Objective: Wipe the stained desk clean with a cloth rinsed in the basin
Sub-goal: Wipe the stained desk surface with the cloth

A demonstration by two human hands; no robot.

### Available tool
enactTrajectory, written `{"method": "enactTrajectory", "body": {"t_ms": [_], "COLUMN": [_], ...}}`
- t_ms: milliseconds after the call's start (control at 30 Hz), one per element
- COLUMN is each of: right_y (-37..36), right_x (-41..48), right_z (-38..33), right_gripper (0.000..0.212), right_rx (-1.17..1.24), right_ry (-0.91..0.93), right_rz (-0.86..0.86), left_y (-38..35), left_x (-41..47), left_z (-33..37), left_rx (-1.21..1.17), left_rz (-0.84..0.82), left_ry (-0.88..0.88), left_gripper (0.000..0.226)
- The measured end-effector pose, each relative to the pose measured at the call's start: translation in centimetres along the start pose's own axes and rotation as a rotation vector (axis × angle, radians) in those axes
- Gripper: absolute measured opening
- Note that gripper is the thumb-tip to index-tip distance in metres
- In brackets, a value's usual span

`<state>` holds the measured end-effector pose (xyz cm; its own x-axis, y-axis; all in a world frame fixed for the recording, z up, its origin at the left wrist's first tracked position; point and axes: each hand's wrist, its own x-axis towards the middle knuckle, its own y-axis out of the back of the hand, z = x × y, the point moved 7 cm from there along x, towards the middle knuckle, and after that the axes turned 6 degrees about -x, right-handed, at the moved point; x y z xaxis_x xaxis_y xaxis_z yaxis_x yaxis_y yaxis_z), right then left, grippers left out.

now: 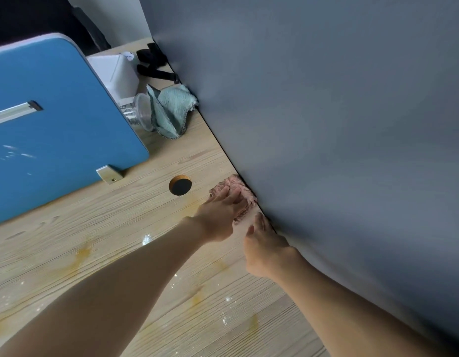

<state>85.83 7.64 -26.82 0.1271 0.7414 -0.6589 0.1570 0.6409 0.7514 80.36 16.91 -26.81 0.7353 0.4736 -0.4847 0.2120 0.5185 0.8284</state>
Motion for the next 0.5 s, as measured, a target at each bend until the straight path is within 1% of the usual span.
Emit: {"method": "enactTrajectory", "body": {"t_ms": [133, 233, 300, 400, 500], "right_y": [1.0, 2.2, 2.0, 1.5, 1.7], "right_x": [0.2, 0.9, 1.4, 1.6, 1.6], "right_z": [-0.1, -0.2, -0.3, -0.6, -0.8], "right_gripper": [0.064, 0.077, 0.081, 0.075, 0.070], "right_rx": [-0.042, -0.035, 0.000, 0.031, 0.006], "right_ry": [-0.008, 0.009, 0.021, 0.021, -0.004], "right_rz": [-0.001, 0.073, 0.055, 0.018, -0.019], "left_y": [-0.2, -1.1, -1.0, 0.0, 1.1], "left_x": [-0.1, -1.7, -1.8, -0.2, 1.6], "left_z": [-0.5, -2.2, -2.7, -2.4, -2.1], "left_rx": [-0.030, -0.016, 0.006, 0.002, -0.017], "left_rz": [0.012, -0.010, -0.018, -0.016, 0.009], "left_ry": [0.000, 0.031, 0.030, 0.020, 0.018], "left_gripper": [0.084, 0.082, 0.081, 0.082, 0.084]}}
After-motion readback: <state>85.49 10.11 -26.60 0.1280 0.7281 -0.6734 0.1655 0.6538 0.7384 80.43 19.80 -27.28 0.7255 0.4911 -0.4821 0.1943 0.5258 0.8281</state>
